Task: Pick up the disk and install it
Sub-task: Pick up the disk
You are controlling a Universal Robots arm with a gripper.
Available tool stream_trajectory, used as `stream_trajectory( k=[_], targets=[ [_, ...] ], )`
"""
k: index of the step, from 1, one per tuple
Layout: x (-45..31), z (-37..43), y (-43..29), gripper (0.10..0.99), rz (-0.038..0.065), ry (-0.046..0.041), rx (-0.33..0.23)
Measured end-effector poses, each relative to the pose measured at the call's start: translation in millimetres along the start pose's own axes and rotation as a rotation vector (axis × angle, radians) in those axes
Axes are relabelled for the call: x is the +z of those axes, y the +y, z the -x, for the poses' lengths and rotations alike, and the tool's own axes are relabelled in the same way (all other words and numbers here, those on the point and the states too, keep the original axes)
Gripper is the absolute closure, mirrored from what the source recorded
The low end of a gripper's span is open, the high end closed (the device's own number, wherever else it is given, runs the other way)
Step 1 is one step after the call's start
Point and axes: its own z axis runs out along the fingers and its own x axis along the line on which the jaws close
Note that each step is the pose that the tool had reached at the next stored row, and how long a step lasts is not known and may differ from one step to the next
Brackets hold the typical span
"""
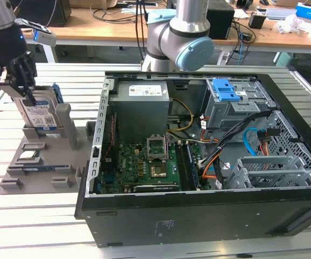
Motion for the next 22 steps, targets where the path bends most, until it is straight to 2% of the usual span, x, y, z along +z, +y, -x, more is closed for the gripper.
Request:
stream_trajectory(
  k=[5,10,22],
  targets=[
    [-8.5,0.0,-0.3,0.722,0.000,0.0000,0.000],
    [-21.5,0.1,-0.7,0.722,0.000,-0.0001,0.000],
    [-44.7,0.1,-1.5,0.722,0.000,0.0000,0.000]
  ],
)
